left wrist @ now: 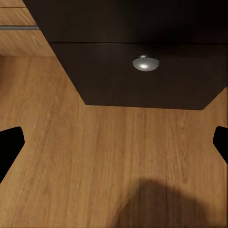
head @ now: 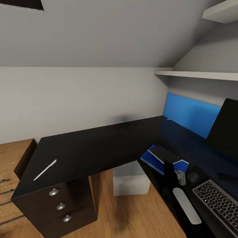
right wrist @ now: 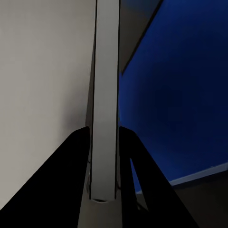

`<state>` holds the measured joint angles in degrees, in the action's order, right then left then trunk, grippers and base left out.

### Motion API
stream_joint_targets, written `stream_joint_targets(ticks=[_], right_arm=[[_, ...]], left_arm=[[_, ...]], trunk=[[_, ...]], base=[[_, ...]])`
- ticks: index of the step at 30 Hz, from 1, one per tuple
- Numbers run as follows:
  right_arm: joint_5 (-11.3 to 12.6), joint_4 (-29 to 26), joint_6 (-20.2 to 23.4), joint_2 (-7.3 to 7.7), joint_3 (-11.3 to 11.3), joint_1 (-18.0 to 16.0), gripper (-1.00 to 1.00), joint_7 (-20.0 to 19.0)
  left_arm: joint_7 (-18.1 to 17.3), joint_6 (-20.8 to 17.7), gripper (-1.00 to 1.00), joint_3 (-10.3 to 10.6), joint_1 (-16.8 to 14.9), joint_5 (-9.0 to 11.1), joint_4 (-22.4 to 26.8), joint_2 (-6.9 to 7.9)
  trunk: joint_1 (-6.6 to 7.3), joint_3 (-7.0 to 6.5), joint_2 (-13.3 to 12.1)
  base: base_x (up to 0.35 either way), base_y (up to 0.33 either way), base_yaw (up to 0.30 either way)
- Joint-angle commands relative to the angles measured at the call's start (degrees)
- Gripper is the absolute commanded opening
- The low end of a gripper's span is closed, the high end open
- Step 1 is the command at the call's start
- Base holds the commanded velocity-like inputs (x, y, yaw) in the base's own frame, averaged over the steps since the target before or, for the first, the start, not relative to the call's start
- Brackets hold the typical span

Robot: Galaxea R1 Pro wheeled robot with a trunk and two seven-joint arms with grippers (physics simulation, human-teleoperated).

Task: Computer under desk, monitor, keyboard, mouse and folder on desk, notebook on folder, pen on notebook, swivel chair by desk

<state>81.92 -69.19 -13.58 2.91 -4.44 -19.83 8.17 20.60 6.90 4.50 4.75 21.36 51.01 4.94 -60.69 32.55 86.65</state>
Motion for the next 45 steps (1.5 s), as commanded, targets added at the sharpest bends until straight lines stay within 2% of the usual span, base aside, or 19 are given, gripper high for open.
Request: stream_joint_targets(ticks=[1, 36, 40, 41, 45], right_arm=[[0.44, -0.07, -0.48, 0.08, -0.23, -0.03, -1.0, 0.27], [0.44, -0.09, -0.48, 0.08, -0.22, -0.03, -1.0, 0.27], [-0.53, -0.15, -0.44, 0.08, -0.29, -0.03, -1.0, 0.36], [-1.61, -0.14, -0.38, 0.08, -0.25, -0.03, -1.0, 0.4], [-3.05, -0.15, -0.32, 0.08, -0.22, -0.03, -1.0, 0.51]], left_arm=[[0.41, 0.3, 1.0, 0.34, 0.0, 0.6, 0.06, 0.08], [0.5, 0.27, 1.0, 0.42, 0.0, 0.61, -1.34, 0.07], [0.5, 0.25, 1.0, 0.4, 0.01, 0.61, -1.35, 0.07], [0.5, 0.28, 1.0, 0.37, 0.0, 0.61, -1.35, 0.07], [0.5, 0.26, 1.0, 0.34, 0.0, 0.61, -1.35, 0.07]], trunk=[[0.0, 0.05, 0.03], [0.0, 0.05, 0.03], [0.0, 0.05, 0.03], [0.0, 0.05, 0.03], [0.0, 0.05, 0.03]], base=[[0.021, -0.017, 0.0], [0.012, -0.001, 0.0], [0.0, 0.0, 0.0], [0.0, 0.0, 0.0], [0.0, 0.0, 0.0]])
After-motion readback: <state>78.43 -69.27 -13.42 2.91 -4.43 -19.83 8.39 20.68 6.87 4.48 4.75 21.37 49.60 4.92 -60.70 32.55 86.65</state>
